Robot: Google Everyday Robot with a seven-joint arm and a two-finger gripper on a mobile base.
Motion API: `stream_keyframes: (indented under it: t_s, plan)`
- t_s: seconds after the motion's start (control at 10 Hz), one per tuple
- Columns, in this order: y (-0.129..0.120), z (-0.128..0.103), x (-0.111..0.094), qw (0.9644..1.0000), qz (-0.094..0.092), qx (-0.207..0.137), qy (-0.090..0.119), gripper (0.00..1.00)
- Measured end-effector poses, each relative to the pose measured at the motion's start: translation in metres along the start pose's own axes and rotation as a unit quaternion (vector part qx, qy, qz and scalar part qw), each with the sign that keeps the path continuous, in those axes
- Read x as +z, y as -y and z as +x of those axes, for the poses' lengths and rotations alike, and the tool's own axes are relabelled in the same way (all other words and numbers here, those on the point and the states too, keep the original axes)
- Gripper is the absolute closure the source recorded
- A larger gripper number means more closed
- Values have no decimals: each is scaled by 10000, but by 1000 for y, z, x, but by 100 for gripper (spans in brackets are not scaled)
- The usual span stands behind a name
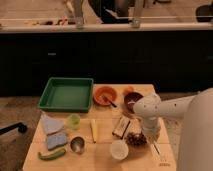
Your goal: Place brush in table surface
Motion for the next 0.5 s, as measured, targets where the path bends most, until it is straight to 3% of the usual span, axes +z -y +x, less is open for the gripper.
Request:
stream_keyframes:
  t_s: [0.5]
  plan:
    - [1,2,-4,10000,36,23,0,20]
